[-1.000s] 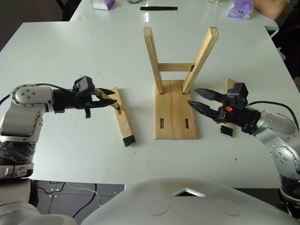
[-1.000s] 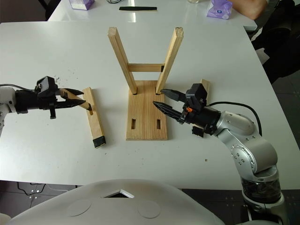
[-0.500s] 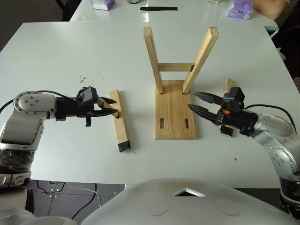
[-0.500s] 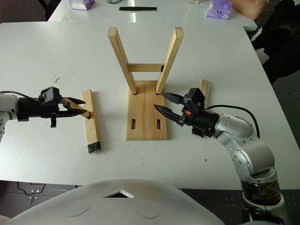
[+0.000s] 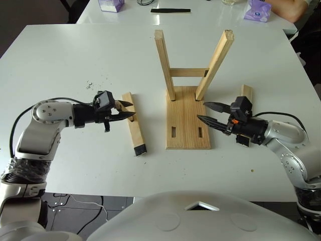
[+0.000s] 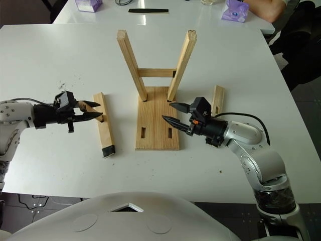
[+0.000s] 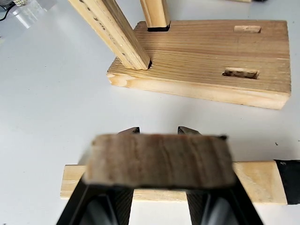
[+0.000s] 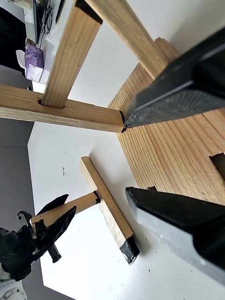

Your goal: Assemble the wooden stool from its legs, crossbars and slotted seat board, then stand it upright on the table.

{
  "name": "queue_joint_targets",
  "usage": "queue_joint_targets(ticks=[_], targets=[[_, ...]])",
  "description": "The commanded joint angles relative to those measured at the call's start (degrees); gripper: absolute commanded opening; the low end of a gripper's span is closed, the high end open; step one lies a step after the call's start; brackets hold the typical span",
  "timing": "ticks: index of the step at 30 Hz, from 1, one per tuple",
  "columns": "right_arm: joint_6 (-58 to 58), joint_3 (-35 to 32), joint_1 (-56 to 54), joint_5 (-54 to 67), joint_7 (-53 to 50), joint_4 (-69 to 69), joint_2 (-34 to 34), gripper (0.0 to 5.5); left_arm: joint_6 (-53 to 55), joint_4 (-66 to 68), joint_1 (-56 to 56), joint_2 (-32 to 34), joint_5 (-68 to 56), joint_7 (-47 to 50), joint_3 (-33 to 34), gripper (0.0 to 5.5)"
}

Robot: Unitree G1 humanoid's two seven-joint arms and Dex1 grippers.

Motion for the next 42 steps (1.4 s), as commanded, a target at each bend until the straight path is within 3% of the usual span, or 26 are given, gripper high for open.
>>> queue_joint_targets(ticks=[1, 17, 23, 24, 35, 42], targets=[[-0.57, 1.35, -0.46, -1.75, 0.56, 1.15, -0.52, 2.33, 6.86, 4.43, 2.03, -3.38, -1.74, -0.51, -3.08, 1.31], [-0.48, 3.68, -0.59, -3.48, -0.75, 1.23, 0.65, 2.33, 6.26, 5.24, -0.62, -1.99, 5.59, 0.82, -11.91, 1.31], [-0.60, 4.29, -0.97, -4.54, -1.12, 1.75, 0.51, 2.33, 6.57, 5.16, -1.51, -3.22, 4.06, 2.37, -12.26, 1.31], [-0.58, 4.32, -0.98, -4.77, -1.14, 1.81, 0.53, 2.33, 5.83, 4.90, -1.12, -3.21, 3.24, 1.63, -12.02, 1.67], [-0.70, 4.26, -1.61, -5.43, -0.58, 2.37, 0.26, 2.33, 3.50, 8.47, -0.27, -7.35, 0.67, 3.36, -7.51, 3.37], [-1.46, 4.22, -1.42, -6.49, 0.18, 3.29, -0.42, 2.33, 11.41, 0.53, -0.23, -7.99, -16.33, -0.96, 4.26, 3.47]])
